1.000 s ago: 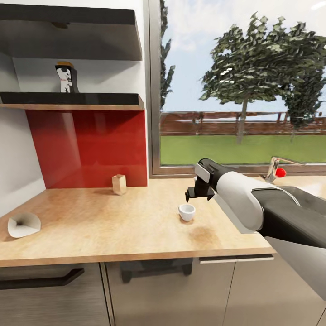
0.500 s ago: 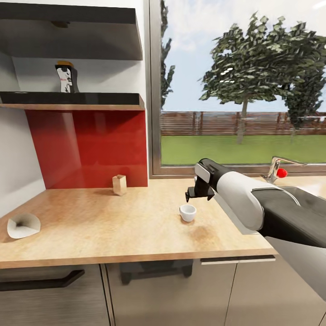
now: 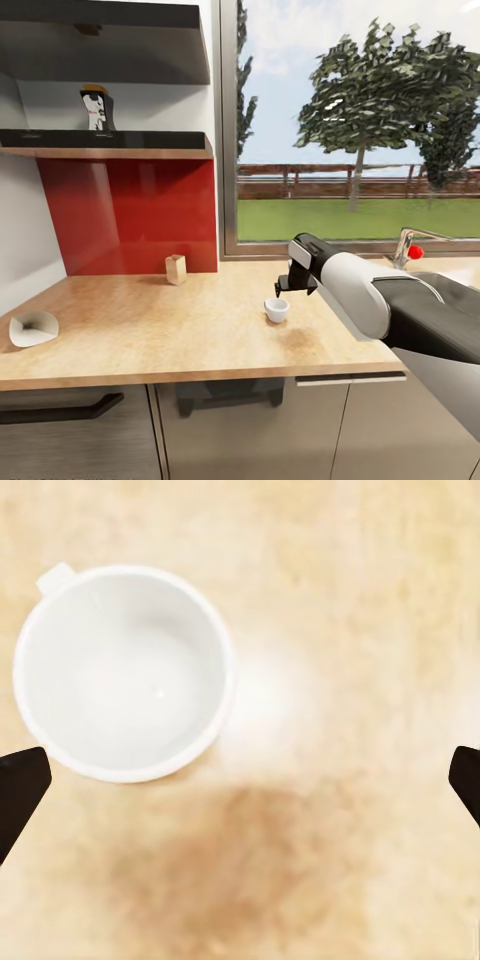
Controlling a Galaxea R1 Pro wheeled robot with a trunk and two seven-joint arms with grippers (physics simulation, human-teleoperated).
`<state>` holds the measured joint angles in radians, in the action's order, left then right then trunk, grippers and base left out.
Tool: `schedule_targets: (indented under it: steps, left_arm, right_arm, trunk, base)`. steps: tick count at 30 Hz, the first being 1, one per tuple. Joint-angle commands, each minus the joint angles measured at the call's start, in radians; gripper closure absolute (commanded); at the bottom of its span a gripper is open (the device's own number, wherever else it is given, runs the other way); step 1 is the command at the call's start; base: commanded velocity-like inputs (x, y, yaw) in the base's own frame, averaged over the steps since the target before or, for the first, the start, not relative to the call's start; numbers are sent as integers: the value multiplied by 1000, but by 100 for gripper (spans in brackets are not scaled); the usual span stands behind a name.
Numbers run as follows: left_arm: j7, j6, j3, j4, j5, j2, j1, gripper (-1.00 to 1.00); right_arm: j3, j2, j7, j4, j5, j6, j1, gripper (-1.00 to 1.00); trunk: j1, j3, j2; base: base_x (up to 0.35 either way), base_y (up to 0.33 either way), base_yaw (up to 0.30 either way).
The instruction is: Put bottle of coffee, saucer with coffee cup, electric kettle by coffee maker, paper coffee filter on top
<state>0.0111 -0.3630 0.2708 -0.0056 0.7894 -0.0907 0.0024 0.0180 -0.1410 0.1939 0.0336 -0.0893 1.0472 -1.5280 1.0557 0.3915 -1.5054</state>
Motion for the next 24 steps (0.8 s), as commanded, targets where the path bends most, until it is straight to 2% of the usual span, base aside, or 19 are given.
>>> schedule_targets:
  steps: [1, 13, 24]
  left_arm:
    - [1, -2, 8, -1, 7, 0, 0, -100]
    - [1, -1, 8, -1, 6, 0, 0, -100]
    - [0, -4, 8, -1, 1, 0, 0, -100]
  right_arm:
    - [2, 0, 11, 2, -9, 0, -1, -100]
    - [2, 5, 12, 2, -9, 0, -1, -100]
    - [2, 4, 12, 2, -9, 0, -1, -100]
  trunk:
    - [4, 4, -8]
    - [50, 42, -92]
    - [50, 42, -92]
  base:
    - [0, 0, 0]
    - [0, 0, 0]
    - [35, 2, 0]
